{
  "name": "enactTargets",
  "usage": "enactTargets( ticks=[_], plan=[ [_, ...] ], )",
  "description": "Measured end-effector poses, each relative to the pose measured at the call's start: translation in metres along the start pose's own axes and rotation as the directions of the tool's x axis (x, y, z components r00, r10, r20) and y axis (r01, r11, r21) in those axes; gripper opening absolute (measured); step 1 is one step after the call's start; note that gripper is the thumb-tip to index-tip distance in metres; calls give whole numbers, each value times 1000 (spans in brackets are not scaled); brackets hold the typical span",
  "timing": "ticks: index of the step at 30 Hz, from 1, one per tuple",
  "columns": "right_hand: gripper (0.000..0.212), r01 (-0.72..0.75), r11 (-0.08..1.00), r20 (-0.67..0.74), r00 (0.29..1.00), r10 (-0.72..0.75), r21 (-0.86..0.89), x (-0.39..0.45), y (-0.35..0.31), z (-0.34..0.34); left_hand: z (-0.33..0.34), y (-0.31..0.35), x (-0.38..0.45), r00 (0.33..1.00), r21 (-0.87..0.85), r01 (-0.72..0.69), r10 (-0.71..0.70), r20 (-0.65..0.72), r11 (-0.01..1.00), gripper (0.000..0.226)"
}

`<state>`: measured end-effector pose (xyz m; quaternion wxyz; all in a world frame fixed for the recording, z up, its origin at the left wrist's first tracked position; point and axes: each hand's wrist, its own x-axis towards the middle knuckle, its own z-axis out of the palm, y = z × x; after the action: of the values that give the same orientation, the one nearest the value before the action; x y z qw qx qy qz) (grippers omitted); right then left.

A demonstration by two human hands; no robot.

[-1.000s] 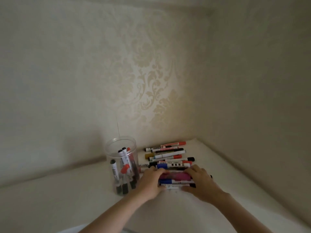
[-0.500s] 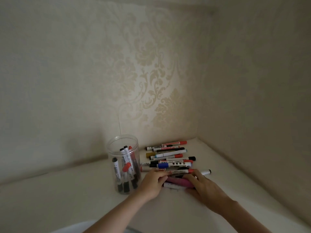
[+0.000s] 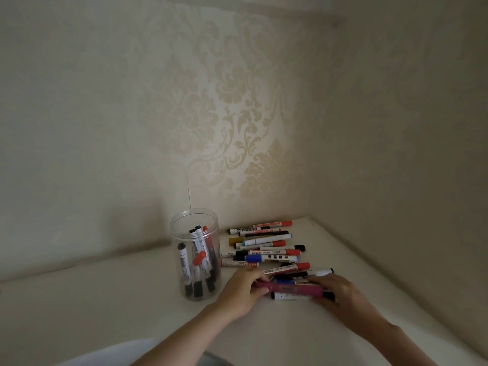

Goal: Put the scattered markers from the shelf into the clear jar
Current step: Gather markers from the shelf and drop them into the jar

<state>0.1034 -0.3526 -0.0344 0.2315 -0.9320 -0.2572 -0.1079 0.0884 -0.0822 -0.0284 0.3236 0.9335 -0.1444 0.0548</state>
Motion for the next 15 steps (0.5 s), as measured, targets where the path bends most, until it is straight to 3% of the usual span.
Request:
enactTargets(
  ticks=[5,8,11,15],
  plan=[
    [31,7,1000,13,1000,-7,5,-9,4,-15,-9,7,7,987,-301,106,-137,-85,948,14],
    [29,-94,983,-35,994,101,155,-12,6,-33,-16,10,12,979,-458,155,-199,-49,876,15],
    [26,-230,918,-48,965,258,322,-20,19,-53,-10,8,18,985,-353,136,-163,-47,926,11],
    [26,-359,868,19,926,376,343,-34,34,-63,6,7,19,997,-37,62,-64,-43,997,10]
  ],
)
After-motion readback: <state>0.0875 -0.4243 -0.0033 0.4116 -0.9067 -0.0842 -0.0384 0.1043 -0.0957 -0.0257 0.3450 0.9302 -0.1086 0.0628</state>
